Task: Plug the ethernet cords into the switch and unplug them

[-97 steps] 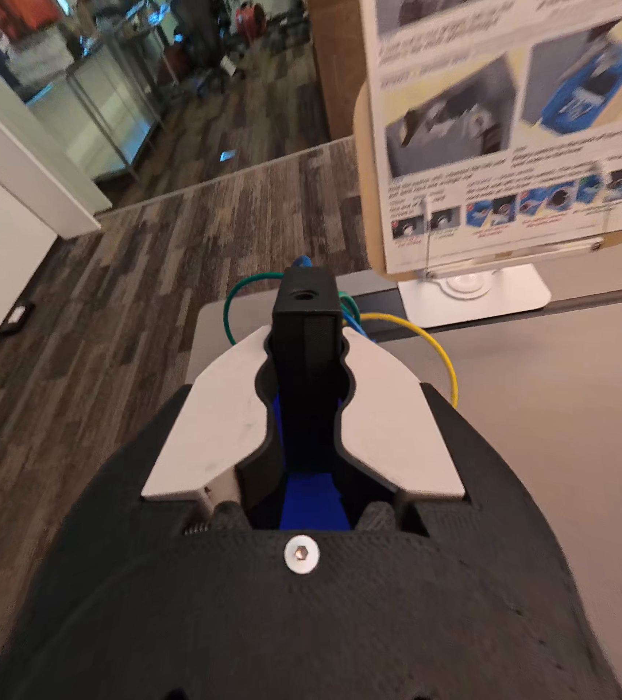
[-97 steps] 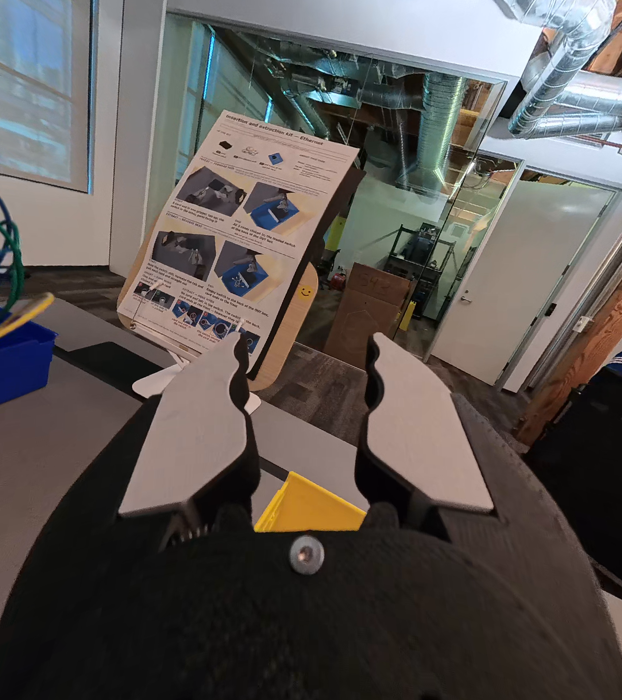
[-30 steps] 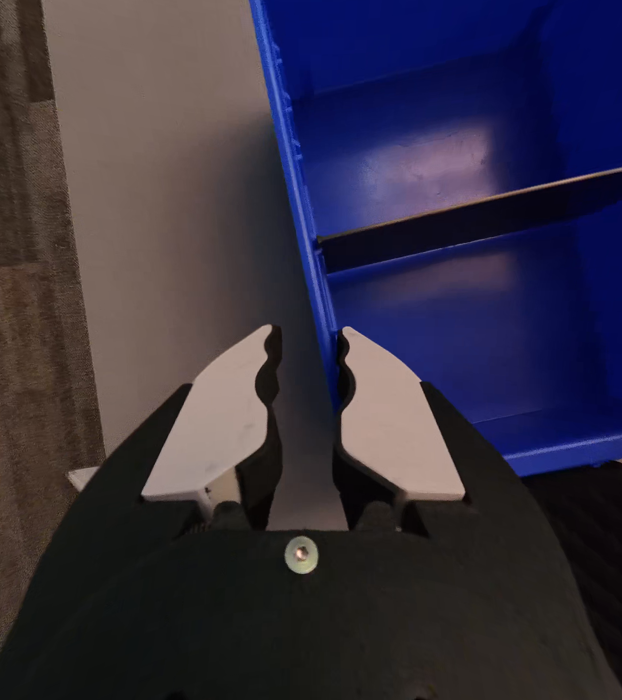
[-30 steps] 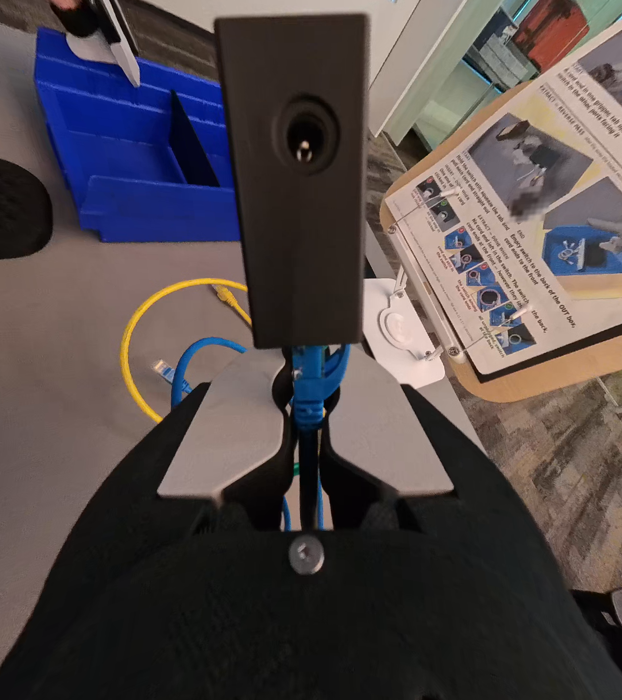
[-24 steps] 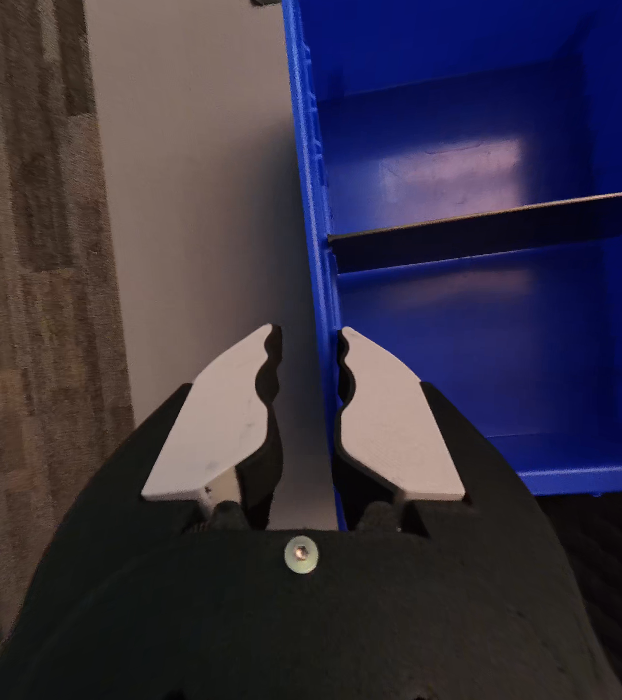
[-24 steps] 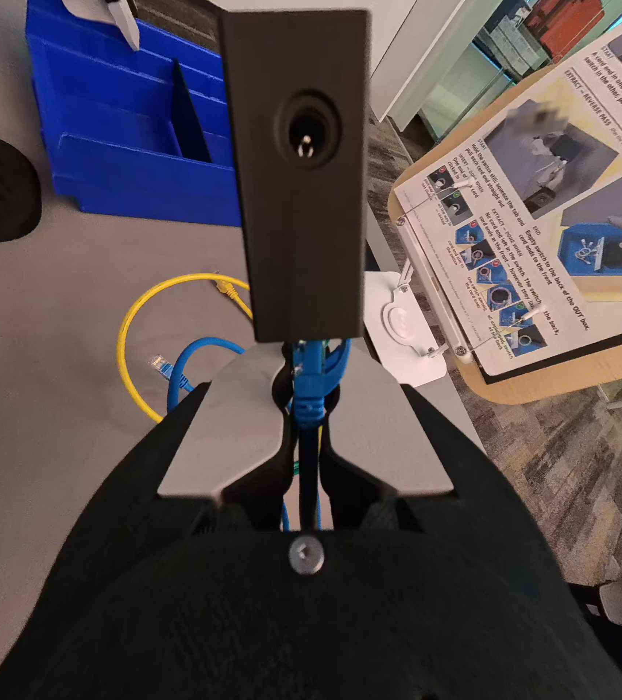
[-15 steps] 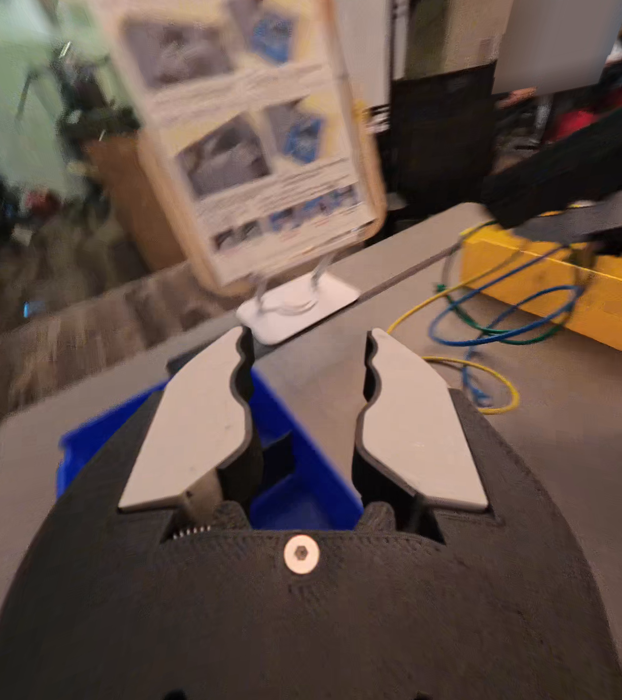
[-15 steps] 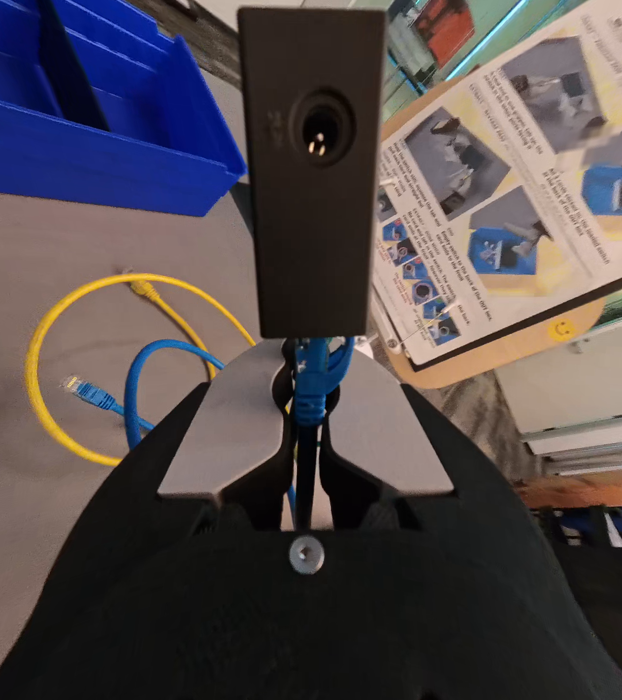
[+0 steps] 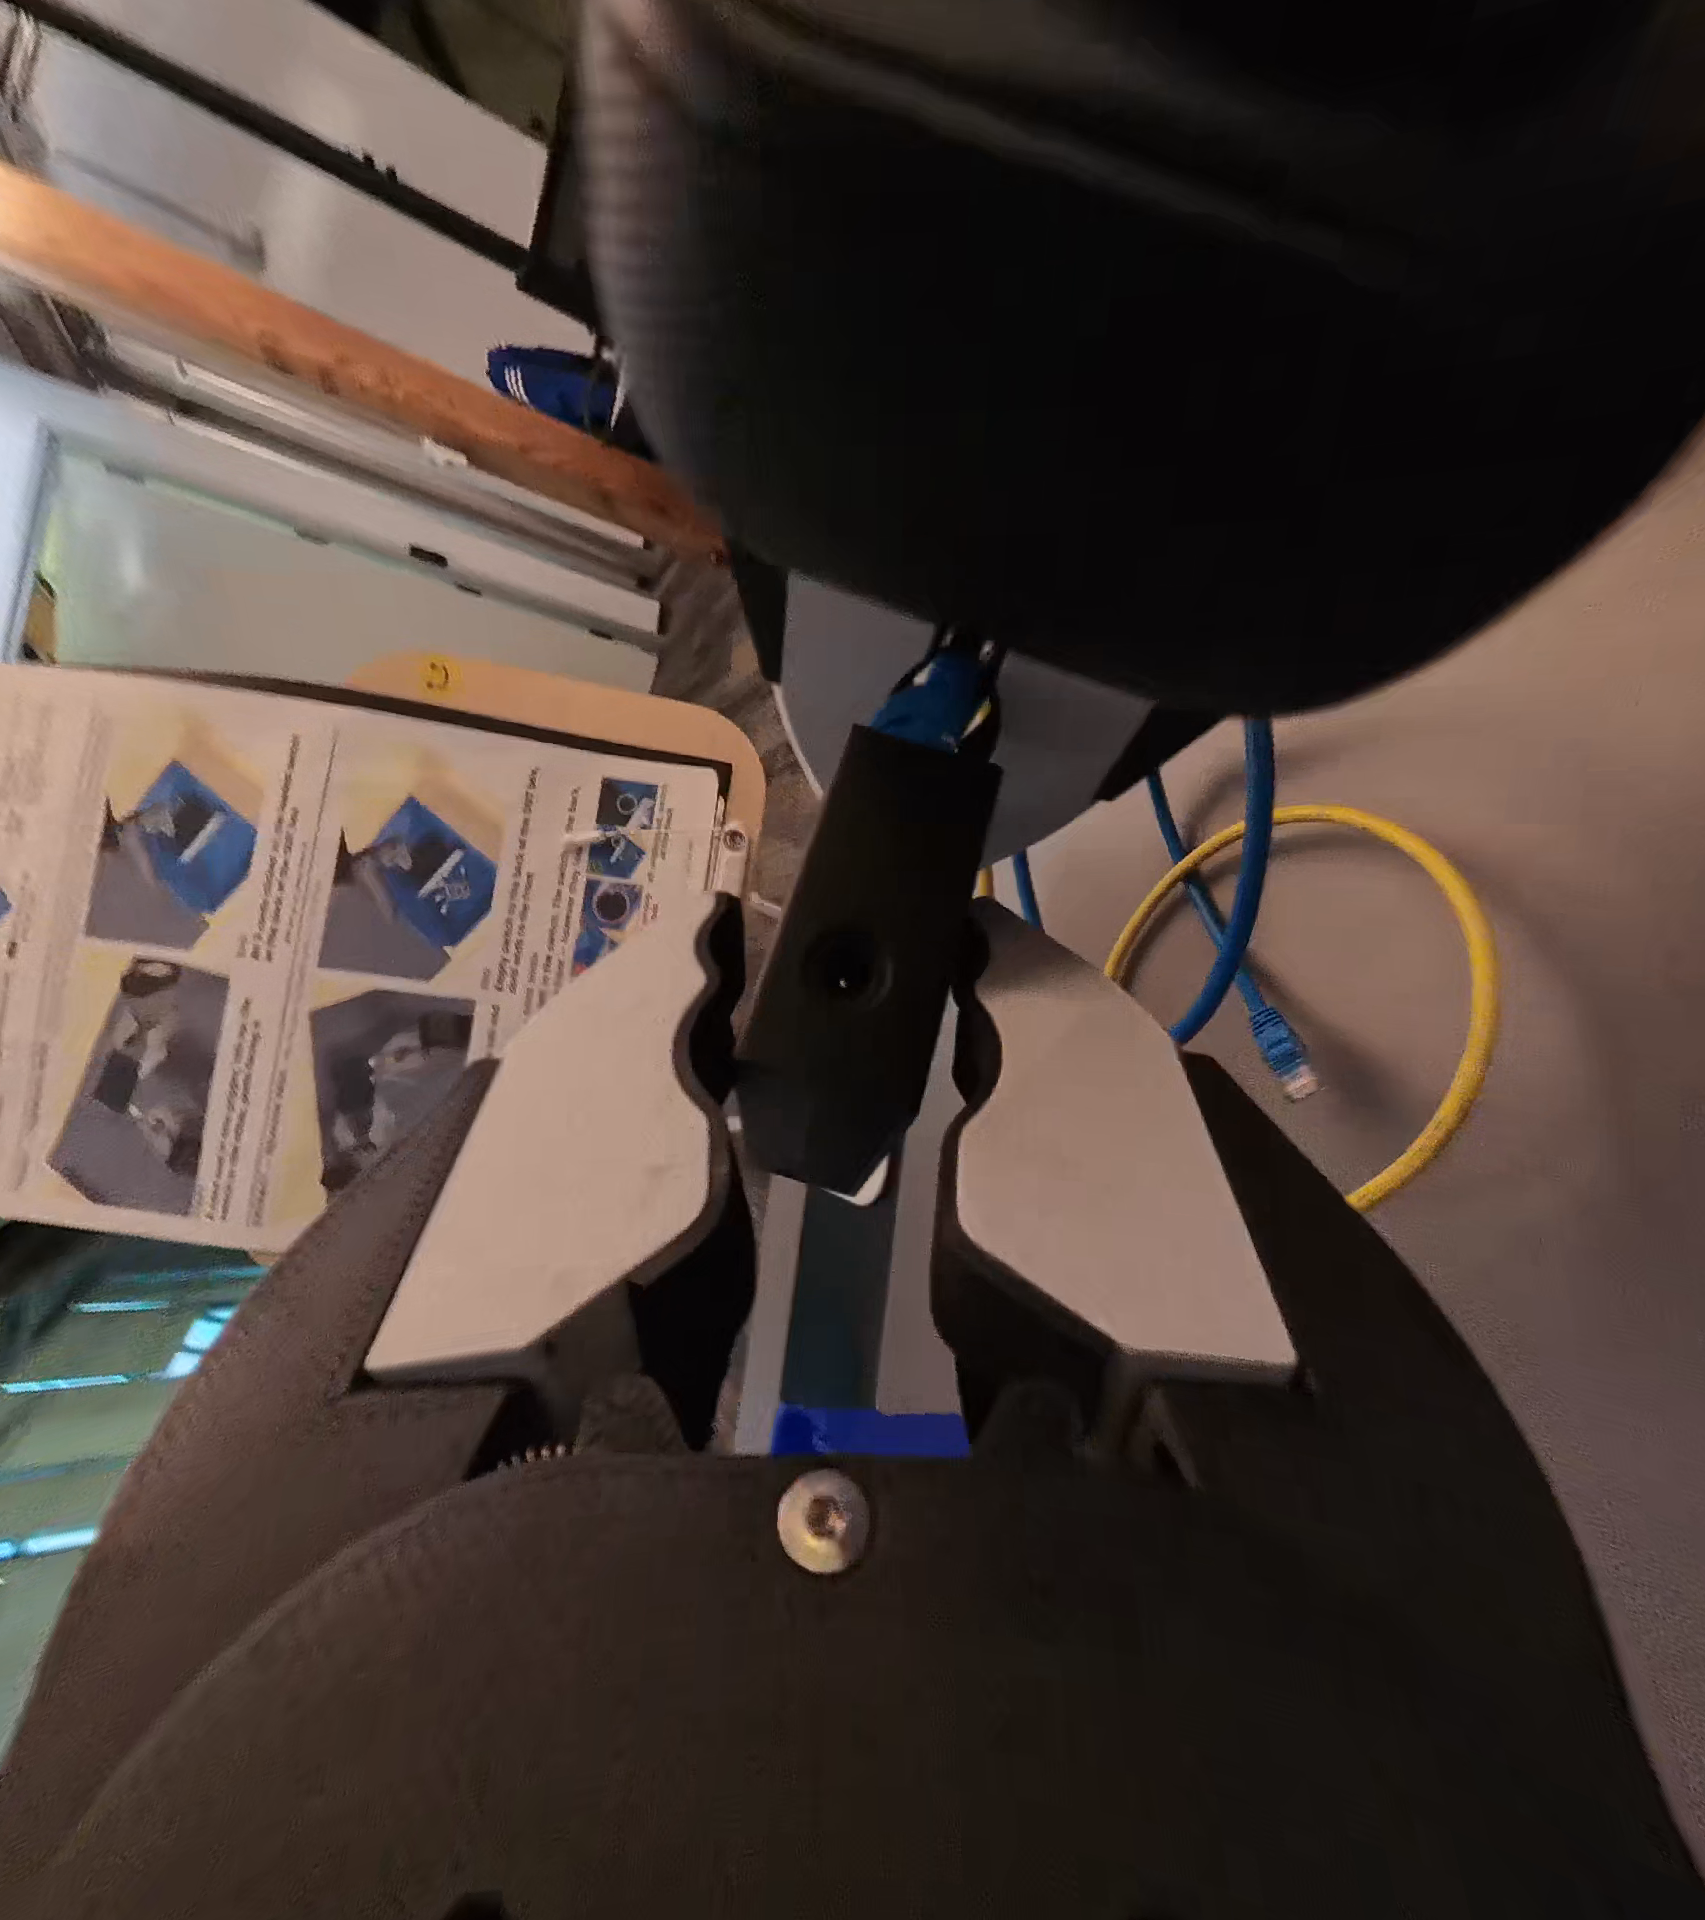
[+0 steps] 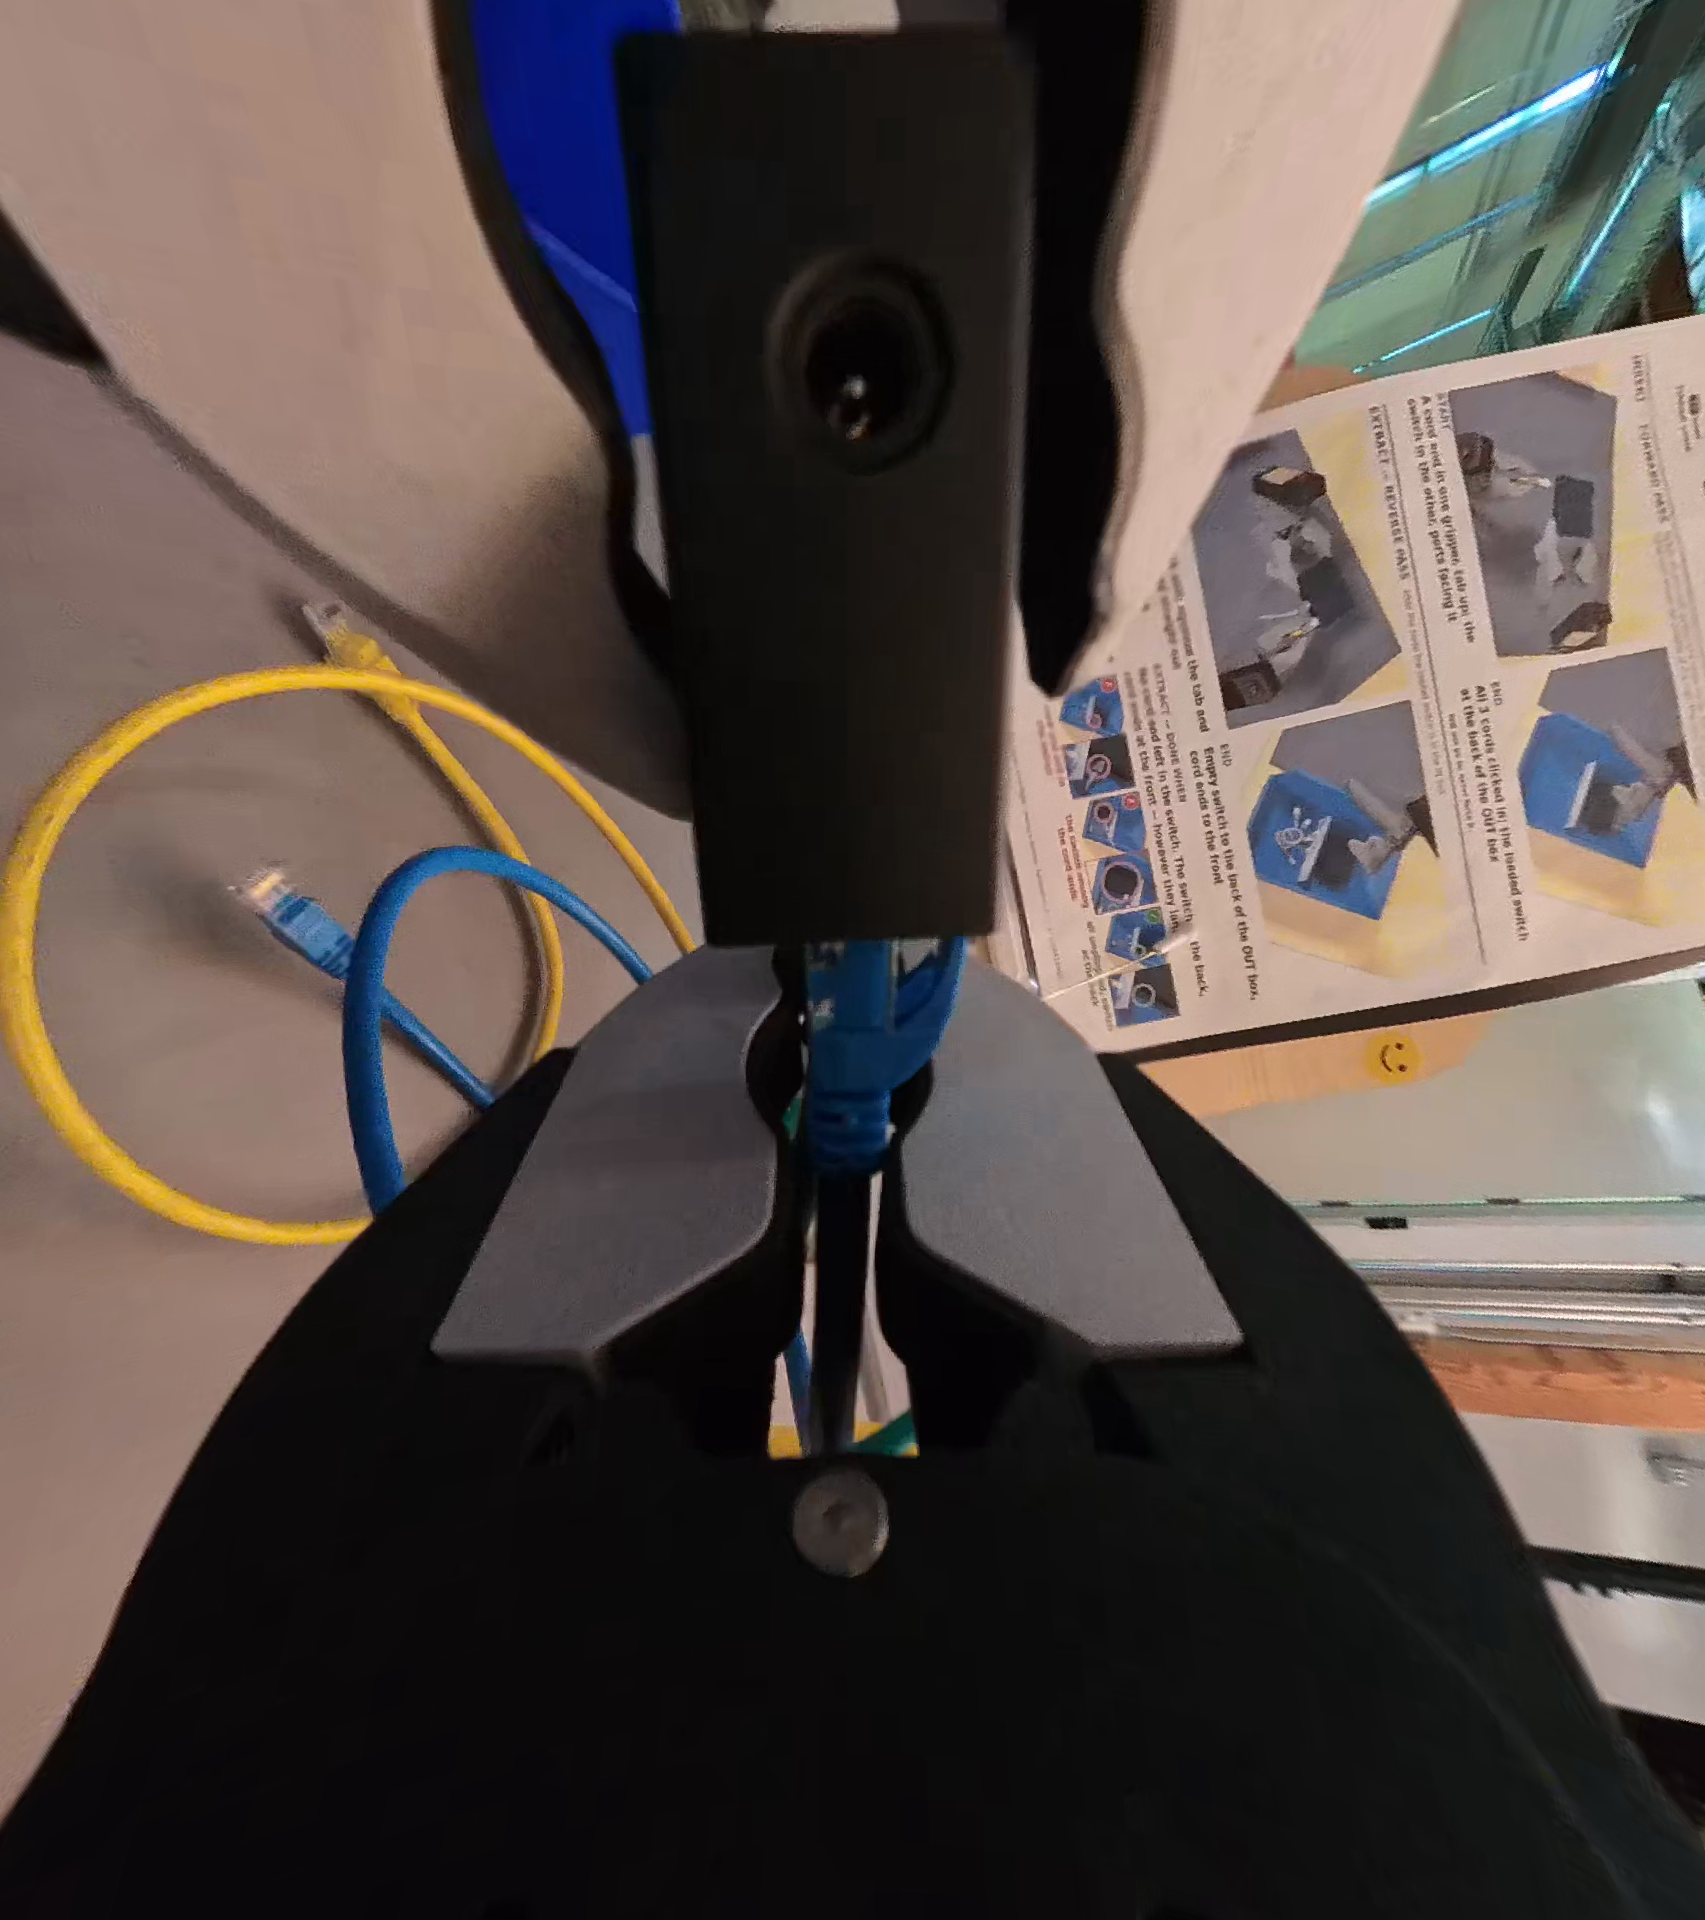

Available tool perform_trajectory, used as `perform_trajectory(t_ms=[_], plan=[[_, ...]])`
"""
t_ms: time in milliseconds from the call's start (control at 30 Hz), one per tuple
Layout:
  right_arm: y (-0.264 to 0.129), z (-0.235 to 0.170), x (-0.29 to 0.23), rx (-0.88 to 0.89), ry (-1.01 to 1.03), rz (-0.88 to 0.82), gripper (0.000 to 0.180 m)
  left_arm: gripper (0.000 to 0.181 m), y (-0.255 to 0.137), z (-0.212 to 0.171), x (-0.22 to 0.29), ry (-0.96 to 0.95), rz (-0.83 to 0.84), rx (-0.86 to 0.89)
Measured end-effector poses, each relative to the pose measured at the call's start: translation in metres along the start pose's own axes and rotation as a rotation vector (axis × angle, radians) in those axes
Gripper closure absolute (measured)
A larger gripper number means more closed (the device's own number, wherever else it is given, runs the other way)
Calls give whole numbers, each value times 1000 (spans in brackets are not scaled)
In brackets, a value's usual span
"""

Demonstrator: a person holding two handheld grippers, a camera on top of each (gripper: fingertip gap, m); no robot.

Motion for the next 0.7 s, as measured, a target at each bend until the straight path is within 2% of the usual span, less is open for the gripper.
perform_trajectory(t_ms=[100, 200, 433, 500, 600, 667, 700], plan=[[-2, -2, 1, 31, -19, 7, 169, 146, -1, 0, 0, -11, -2, 42], [-13, -4, 8, 182, -19, 15, 153, 150, -12, 6, -6, -80, -17, 113], [-78, -18, 54, 635, 418, 199, 127, 151, -48, 16, -14, -32, 26, 199], [-85, -26, 57, 604, 395, 183, 120, 151, -56, 24, -13, -15, 36, 230], [-74, -36, 46, 501, 329, 220, 104, 151, -65, 30, -13, -21, 41, 279], [-65, -30, 36, 570, 304, 249, 111, 151, -67, 31, -13, -45, 29, 319], [-60, -29, 33, 589, 282, 239, 126, 151, -67, 30, -13, -63, 20, 340]])
Point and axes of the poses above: each gripper's, where its closed fingertips meet, y out along the fingers, z out of its top, x = y × z across the jaws, the point moved 9 cm from there along -y, back along the fingers, and after that the axes turned 14 degrees about x, right-handed, at the moved point
